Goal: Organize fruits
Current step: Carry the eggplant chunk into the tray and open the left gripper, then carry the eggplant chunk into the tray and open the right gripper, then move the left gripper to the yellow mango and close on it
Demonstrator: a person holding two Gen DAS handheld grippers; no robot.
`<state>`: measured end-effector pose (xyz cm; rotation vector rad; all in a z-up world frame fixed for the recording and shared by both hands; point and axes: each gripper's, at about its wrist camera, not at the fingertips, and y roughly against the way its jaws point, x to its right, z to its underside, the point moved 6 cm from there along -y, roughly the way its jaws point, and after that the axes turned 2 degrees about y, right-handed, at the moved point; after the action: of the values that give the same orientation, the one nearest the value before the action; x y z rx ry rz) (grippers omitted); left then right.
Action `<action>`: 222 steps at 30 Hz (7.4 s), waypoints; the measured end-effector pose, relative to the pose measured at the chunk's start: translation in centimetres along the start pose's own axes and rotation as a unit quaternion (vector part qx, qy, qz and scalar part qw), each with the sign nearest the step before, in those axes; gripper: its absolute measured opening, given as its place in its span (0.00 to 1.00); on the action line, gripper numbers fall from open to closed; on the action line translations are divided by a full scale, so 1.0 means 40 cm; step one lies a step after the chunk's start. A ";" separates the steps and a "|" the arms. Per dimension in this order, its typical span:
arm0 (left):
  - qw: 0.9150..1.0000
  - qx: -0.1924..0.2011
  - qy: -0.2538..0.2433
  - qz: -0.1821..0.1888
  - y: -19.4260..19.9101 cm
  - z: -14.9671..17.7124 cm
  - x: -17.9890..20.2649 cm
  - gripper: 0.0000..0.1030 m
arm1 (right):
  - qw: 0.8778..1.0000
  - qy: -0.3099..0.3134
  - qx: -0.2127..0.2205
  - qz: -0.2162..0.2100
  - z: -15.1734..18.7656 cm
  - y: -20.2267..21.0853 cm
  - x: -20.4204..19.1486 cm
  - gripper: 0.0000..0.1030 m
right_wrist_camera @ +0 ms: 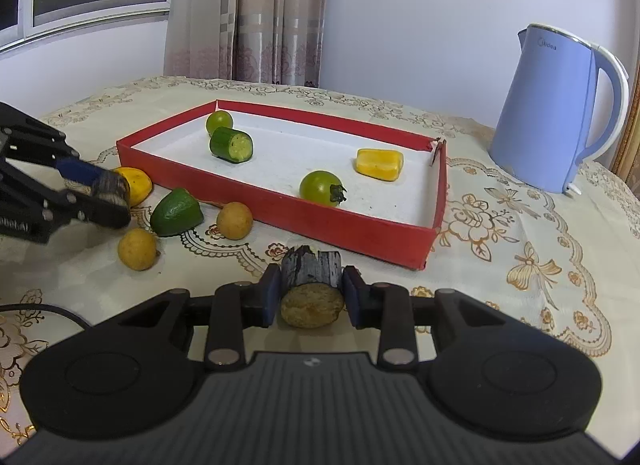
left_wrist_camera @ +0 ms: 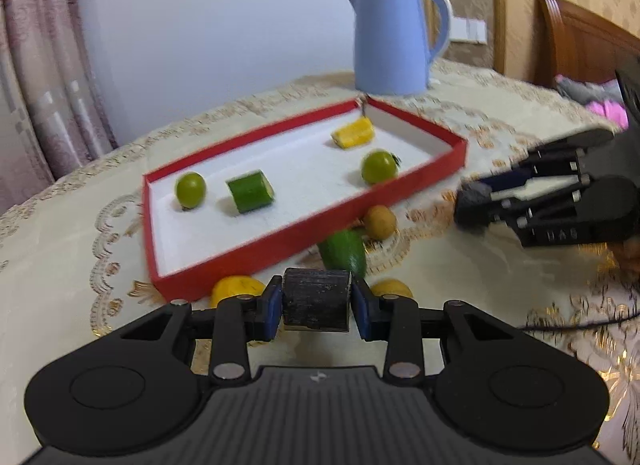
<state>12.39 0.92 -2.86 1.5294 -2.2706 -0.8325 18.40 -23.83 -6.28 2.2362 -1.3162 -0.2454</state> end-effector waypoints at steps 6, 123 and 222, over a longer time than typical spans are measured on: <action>0.998 0.043 0.031 -0.037 0.022 -0.060 -0.030 0.34 | 1.000 0.000 0.003 -0.001 0.000 0.004 -0.001 0.31; 0.934 0.156 0.213 -0.240 -0.041 -0.117 -0.184 0.96 | 0.995 -0.061 0.050 0.066 -0.188 -0.167 0.162 0.31; 0.984 0.032 0.156 -0.076 -0.066 0.050 -0.120 0.41 | 0.990 0.098 0.059 -0.086 -0.080 -0.005 -0.162 0.81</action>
<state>15.26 5.17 -5.62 1.7411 -1.9927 -0.5142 16.57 -17.12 -4.41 2.4073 -1.0612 -0.0084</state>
